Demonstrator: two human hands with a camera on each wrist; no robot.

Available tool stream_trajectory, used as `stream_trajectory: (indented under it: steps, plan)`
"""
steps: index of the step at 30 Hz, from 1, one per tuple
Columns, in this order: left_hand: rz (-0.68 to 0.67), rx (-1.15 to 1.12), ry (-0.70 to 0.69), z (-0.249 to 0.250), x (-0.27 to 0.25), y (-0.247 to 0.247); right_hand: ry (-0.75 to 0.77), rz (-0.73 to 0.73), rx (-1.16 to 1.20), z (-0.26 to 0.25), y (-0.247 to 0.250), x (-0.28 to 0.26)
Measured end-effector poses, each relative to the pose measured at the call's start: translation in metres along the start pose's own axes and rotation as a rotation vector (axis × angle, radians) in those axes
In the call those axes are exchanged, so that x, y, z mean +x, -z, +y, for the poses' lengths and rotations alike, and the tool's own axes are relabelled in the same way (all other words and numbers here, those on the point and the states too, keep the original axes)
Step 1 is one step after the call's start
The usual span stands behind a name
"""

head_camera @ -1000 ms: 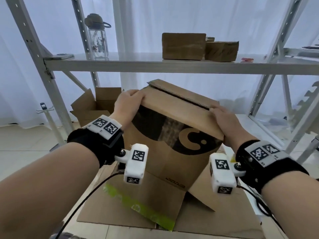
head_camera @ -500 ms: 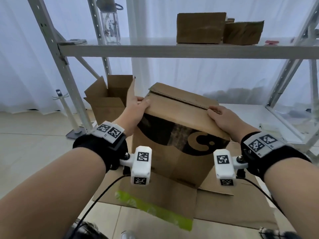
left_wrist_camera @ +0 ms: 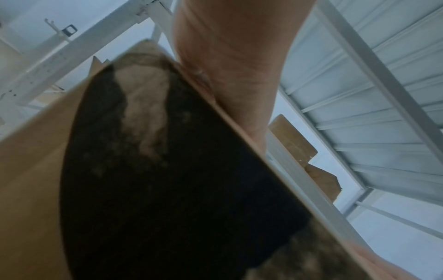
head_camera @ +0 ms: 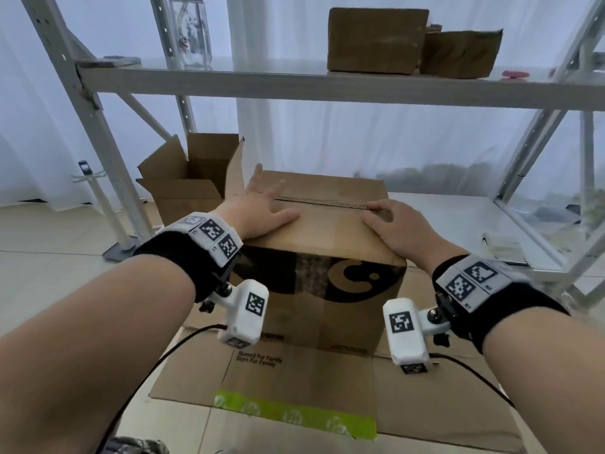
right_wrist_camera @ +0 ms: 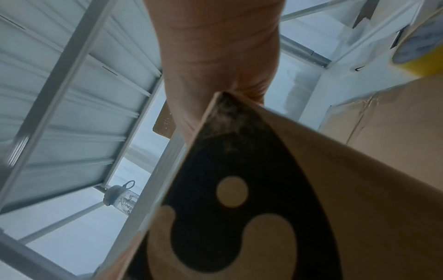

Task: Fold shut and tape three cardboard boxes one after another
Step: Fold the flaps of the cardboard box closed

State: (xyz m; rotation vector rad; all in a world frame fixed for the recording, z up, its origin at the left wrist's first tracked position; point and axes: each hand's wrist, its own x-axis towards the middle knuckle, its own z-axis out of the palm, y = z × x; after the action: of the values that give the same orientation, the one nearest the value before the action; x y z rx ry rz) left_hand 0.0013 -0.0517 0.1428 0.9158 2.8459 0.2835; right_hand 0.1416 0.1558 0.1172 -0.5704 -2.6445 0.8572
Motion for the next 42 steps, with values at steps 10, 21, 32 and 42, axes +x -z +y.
stream_trajectory:
  steps: [10,21,32,42]
  plan:
    - [0.28,-0.005,-0.016,0.005,0.009,0.003,-0.013,-0.086,-0.043,-0.017,0.009,0.026]
    - [0.272,-0.021,0.08,0.004,0.027,-0.006,0.053,-0.101,0.016,-0.016,0.018,0.038]
    - [0.097,-0.249,0.064,-0.014,-0.011,-0.003,-0.223,-0.141,0.653,-0.004,0.006,0.002]
    - [0.31,-0.205,0.06,0.002,-0.028,0.054,-0.083,-0.061,0.513,-0.049,0.06,0.012]
